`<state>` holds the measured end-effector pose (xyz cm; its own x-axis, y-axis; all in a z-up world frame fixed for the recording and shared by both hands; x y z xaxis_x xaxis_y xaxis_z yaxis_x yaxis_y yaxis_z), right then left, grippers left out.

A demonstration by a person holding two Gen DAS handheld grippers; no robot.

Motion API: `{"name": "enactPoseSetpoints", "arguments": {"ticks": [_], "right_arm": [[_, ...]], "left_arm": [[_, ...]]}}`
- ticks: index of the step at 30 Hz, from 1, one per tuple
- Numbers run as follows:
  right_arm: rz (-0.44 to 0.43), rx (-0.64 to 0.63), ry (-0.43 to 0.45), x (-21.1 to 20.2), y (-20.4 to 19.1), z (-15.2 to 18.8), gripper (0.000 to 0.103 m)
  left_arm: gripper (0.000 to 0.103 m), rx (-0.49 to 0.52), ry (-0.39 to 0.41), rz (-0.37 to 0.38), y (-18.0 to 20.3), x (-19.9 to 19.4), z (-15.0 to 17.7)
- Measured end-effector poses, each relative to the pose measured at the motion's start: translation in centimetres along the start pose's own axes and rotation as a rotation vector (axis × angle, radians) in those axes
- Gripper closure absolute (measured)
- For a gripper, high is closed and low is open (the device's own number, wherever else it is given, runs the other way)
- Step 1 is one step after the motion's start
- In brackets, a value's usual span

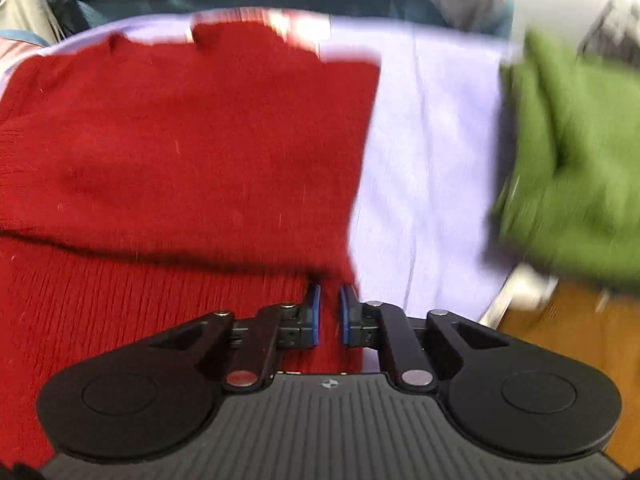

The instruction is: Fold small clothes

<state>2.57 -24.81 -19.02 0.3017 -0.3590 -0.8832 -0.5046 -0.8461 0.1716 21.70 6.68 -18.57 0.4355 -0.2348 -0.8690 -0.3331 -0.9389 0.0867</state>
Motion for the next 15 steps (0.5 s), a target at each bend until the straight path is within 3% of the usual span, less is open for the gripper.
{"name": "enactPoseSetpoints", "arguments": {"ticks": [4,6,8,12,15], "right_arm": [[-0.063,0.100,0.099,-2.6,1.0,-1.5,0.066],[-0.108,0.079,0.140,-3.6,0.2,-2.5,0.061],[-0.132,0.029,0.179,-4.2,-1.2,-3.8,0.054],[-0.189,-0.009,0.188,-3.3,-4.1,-5.2,0.052],[-0.188,-0.038,0.145,-1.4,-5.8,-4.9,0.048]], "left_arm": [[0.040,0.024,-0.006,-0.009,0.2,-0.2,-0.5],[0.029,0.012,-0.012,-0.006,0.0,-0.1,-0.5],[0.027,0.003,-0.010,-0.004,0.1,0.0,-0.5],[0.025,0.013,-0.011,-0.007,0.2,0.3,-0.5],[0.013,0.005,-0.014,-0.014,-0.2,0.3,-0.5]]}}
Point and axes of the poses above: each gripper's, at about its wrist camera, not at the fingertips, and x roughly the way its jaws point, y to its right, z to its underside, the point moved 8 cm from there along x, roughly the way its jaws point, and after that the axes turned 6 degrees about z, right-handed, at the moved point
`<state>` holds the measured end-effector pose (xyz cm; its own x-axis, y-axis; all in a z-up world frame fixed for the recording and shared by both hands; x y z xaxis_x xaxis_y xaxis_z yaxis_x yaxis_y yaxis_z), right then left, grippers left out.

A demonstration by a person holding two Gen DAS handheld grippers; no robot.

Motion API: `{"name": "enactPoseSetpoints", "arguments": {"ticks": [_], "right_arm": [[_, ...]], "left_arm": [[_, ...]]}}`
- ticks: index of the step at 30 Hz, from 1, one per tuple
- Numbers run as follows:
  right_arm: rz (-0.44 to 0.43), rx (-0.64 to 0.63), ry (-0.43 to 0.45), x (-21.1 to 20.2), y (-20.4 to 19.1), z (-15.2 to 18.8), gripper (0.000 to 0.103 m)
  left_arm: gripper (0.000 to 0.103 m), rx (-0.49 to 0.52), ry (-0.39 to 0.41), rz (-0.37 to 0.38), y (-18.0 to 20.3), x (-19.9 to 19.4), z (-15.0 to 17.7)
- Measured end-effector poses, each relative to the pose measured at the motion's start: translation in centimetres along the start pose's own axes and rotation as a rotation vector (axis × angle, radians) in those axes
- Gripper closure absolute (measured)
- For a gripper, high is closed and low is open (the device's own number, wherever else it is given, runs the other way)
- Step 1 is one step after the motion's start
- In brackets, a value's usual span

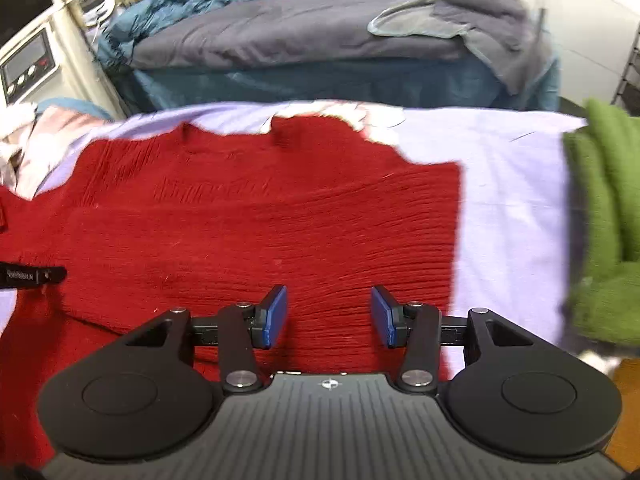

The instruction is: Fold small clothes

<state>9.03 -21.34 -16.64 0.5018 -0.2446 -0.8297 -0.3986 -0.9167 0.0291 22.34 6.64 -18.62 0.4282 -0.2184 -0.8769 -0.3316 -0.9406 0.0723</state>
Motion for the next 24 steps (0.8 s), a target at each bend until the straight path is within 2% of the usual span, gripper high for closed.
{"name": "enactPoseSetpoints", "arguments": {"ticks": [1,3,9,11,13,15,18,20,22,24], "right_arm": [[0.019,-0.001,-0.028,0.9,-0.2,0.5,0.048],[0.034,0.009,-0.067,2.2,-0.3,1.2,0.046],[0.072,-0.032,-0.085,3.1,-1.2,1.0,0.042],[0.068,-0.007,-0.093,2.9,-1.1,0.9,0.042],[0.059,0.018,-0.087,2.0,-1.1,1.1,0.037],[0.040,0.035,-0.075,0.8,-1.2,1.5,0.026],[0.018,0.044,-0.084,-0.5,-1.4,2.5,0.026],[0.009,0.053,-0.109,-1.0,-1.4,3.6,0.025],[0.008,0.068,-0.136,-1.3,-1.3,4.7,0.024],[0.008,0.079,-0.166,-1.5,-1.2,5.6,0.024]], "left_arm": [[0.006,-0.003,-0.001,-0.003,-0.2,0.0,0.0],[0.000,-0.008,-0.003,-0.022,-0.7,-0.1,0.0],[0.000,-0.022,0.001,0.004,-1.7,-1.2,-0.1],[0.000,0.000,0.018,-0.017,-2.1,-2.3,-0.2],[0.000,0.061,0.064,-0.072,-2.8,-3.7,-0.3],[0.000,0.143,0.115,-0.164,-4.1,-5.2,-0.4],[0.000,0.267,0.169,-0.358,-6.6,-6.9,-0.8],[0.000,0.308,0.201,-0.454,-8.5,-7.9,-1.1],[0.000,0.285,0.210,-0.483,-10.5,-8.5,-1.5],[0.000,0.225,0.204,-0.475,-12.1,-8.6,-2.1]]}}
Point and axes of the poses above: each gripper's, at about its wrist camera, not at the fingertips, and x roughly the way its jaws point, y to its right, z to its underside, the point moved 8 cm from there along x, roughly the way its jaws point, and after that the axes turned 6 degrees about z, right-handed, at the moved point
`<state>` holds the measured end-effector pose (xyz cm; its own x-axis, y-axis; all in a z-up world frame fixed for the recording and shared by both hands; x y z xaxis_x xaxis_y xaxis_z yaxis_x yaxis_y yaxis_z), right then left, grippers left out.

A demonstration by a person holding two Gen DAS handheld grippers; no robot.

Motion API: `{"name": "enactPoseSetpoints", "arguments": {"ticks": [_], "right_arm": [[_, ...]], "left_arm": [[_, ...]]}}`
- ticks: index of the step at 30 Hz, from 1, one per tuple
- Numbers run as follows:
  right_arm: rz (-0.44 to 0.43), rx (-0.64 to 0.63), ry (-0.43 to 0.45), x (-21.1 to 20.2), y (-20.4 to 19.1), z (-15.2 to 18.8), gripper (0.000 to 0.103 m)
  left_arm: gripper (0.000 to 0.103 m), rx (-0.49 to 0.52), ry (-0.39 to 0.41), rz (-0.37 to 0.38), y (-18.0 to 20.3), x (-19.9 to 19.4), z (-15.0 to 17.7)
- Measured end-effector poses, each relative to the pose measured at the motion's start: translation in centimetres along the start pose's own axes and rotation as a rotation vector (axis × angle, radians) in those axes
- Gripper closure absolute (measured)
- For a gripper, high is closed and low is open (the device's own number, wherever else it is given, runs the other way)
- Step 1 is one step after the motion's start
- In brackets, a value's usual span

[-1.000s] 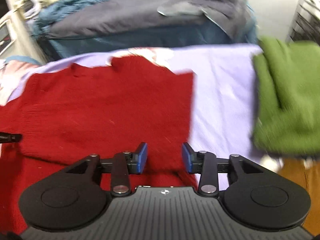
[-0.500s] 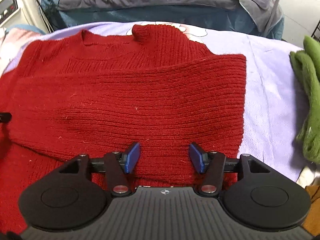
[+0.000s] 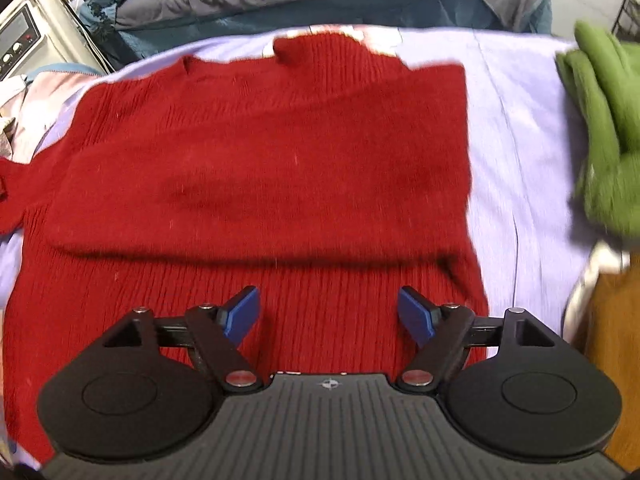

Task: Fold small clothes
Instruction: 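Grasp the other sleeve with the left gripper and fold it across the body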

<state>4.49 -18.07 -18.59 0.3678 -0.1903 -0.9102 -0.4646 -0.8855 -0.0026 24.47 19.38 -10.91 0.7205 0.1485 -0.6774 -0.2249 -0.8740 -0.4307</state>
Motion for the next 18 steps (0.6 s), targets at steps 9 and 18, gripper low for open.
{"name": "enactPoseSetpoints", "arguments": {"ticks": [9,18], "right_arm": [[-0.010,-0.019,-0.019,-1.3,-0.5,1.2,0.022],[-0.007,0.004,-0.027,-1.5,0.6,1.6,0.022]], "left_arm": [[0.000,-0.173,-0.176,-0.126,-4.3,4.4,-0.8],[0.042,-0.454,-0.131,0.092,-5.2,3.5,-1.3]]}}
Point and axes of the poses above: each gripper's, at about its wrist camera, not at the fingertips, and x roughly the way its jaws point, y to its right, z to its underside, the point moved 8 cm from there along x, roughly the way its jaws point, and after that the axes turned 6 degrees about z, right-handed, at the moved point
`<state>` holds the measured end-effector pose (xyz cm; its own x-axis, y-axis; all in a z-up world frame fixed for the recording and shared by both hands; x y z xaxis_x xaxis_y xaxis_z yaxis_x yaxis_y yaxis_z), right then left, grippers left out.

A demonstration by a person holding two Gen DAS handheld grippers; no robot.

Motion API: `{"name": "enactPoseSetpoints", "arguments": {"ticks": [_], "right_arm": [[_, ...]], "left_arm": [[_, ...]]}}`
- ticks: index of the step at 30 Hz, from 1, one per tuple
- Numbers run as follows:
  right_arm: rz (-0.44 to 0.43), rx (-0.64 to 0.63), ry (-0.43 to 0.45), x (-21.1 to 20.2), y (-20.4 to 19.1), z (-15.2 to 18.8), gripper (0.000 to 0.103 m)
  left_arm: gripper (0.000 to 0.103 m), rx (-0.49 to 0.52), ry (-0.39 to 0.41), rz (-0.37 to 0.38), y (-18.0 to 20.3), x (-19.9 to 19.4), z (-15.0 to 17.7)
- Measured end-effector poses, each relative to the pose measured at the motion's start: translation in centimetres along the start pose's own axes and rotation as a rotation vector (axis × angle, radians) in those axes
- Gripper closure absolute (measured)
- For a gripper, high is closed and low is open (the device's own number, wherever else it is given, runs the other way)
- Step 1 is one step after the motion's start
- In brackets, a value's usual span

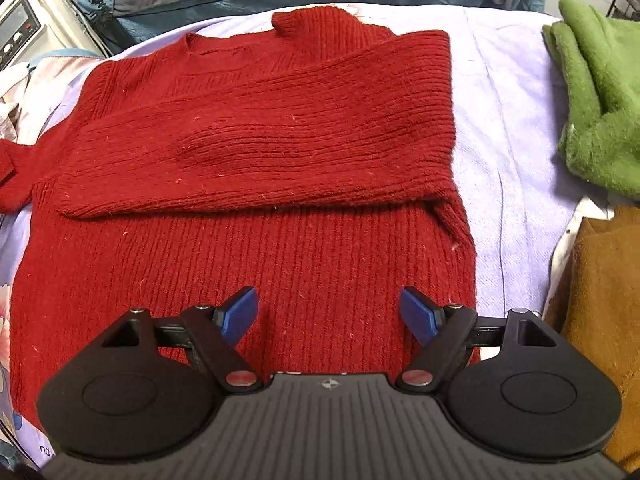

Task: Fold small clothes
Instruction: 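Grasp the other sleeve with the left gripper and fold it across the body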

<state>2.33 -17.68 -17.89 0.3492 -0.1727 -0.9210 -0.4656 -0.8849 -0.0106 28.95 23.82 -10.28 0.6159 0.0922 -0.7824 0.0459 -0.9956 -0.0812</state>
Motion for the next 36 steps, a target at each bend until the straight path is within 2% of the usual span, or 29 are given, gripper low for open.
{"name": "enactPoseSetpoints", "arguments": {"ticks": [2,6,9,12,14,16,17,19,20,22,23,26,28,32,36], "right_arm": [[-0.010,0.007,-0.001,-0.1,0.0,0.0,0.022],[-0.028,0.019,0.002,-0.1,-0.2,-0.6,0.022],[-0.049,0.036,0.014,-0.3,-0.5,-1.3,0.022],[-0.089,0.073,0.019,-0.6,-0.7,-1.8,0.021],[-0.114,0.105,0.011,-0.4,-0.6,-2.1,0.020],[-0.140,0.147,-0.014,0.1,-0.3,-2.0,0.019],[-0.155,0.181,-0.031,0.4,-0.1,-2.0,0.019],[-0.193,0.251,-0.060,1.0,0.2,-2.2,0.019],[-0.209,0.276,-0.064,1.0,0.2,-2.3,0.020],[-0.262,0.318,-0.059,1.1,0.0,-3.1,0.020],[-0.297,0.341,-0.060,1.1,-0.4,-3.5,0.021],[-0.451,0.436,-0.100,1.5,-2.3,-4.6,0.024],[-0.542,0.504,-0.160,2.5,-4.2,-5.1,0.027],[-0.629,0.600,-0.285,4.8,-8.2,-4.9,0.034],[-0.713,0.692,-0.375,6.2,-11.4,-4.1,0.038]], "left_arm": [[0.042,-0.070,0.035,0.125,1.7,-2.1,-0.5],[0.044,-0.143,0.120,0.382,6.9,-7.1,-1.6],[0.043,-0.197,0.126,0.562,11.6,-10.1,-1.1],[0.042,-0.170,0.093,0.634,16.4,-11.7,1.7],[0.040,-0.171,0.007,0.670,19.2,-10.9,4.7],[0.037,-0.162,-0.099,0.690,21.6,-9.2,8.1],[0.037,-0.123,-0.155,0.691,22.8,-8.4,9.9],[0.017,-0.056,-0.247,0.639,24.0,-6.4,13.3],[0.014,-0.027,-0.292,0.616,24.3,-5.6,14.9],[0.000,0.003,-0.368,0.556,23.8,-4.1,17.1],[0.000,0.004,-0.391,0.541,23.3,-3.8,17.8],[0.000,0.006,-0.381,0.583,21.8,-4.5,18.4],[0.000,0.081,-0.349,0.545,20.8,-5.3,18.5],[0.000,0.252,-0.255,0.465,18.7,-6.9,18.3],[0.000,0.317,-0.253,0.389,16.1,-7.0,19.0]]}}
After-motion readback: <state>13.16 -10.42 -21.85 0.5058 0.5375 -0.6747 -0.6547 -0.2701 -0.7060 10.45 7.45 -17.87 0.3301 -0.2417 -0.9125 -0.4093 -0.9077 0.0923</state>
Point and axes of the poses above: each gripper's, at about its wrist camera, not at the fingertips, and x roughly the way its jaws point, y to its right, z to its underside, the point moved 8 cm from there along x, roughly the way its jaws point, and after that the axes turned 6 degrees about z, right-handed, at the moved point
